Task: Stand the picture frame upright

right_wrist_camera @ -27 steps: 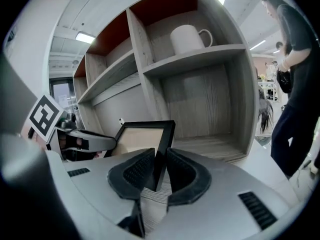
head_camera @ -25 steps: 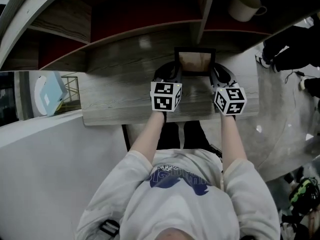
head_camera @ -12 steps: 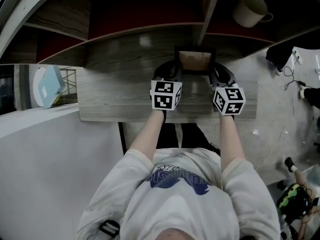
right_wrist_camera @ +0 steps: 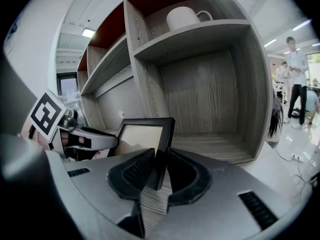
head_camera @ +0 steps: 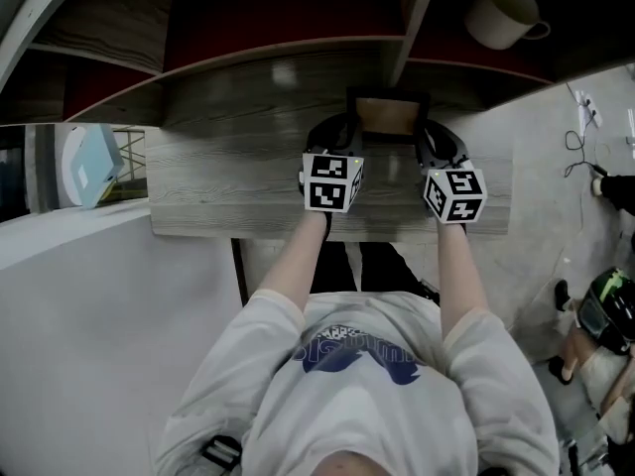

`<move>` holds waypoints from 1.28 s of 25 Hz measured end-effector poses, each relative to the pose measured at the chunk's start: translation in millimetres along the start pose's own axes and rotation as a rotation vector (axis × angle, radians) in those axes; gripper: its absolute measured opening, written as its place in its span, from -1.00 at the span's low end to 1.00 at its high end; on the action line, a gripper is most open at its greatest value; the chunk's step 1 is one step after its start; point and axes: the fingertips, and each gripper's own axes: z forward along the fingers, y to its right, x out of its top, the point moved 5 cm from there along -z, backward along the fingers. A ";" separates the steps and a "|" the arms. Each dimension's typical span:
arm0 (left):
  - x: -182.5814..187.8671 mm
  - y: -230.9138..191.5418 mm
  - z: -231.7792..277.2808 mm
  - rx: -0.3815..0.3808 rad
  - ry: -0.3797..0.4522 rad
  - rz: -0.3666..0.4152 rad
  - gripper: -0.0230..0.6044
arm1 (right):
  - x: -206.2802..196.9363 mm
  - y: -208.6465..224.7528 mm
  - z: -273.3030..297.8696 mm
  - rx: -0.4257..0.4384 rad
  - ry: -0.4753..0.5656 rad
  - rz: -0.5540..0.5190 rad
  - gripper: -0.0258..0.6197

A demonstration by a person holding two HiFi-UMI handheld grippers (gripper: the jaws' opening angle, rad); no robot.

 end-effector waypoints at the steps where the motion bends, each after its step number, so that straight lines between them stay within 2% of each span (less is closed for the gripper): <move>1: -0.8 -0.6 1.7 0.004 0.000 0.001 -0.66 | -1.0 0.6 1.4 0.001 -0.002 -0.001 -0.70; 32: -7.4 -6.4 36.3 0.053 -0.047 0.041 -0.70 | -14.4 22.7 25.7 0.019 -0.042 -0.024 -0.80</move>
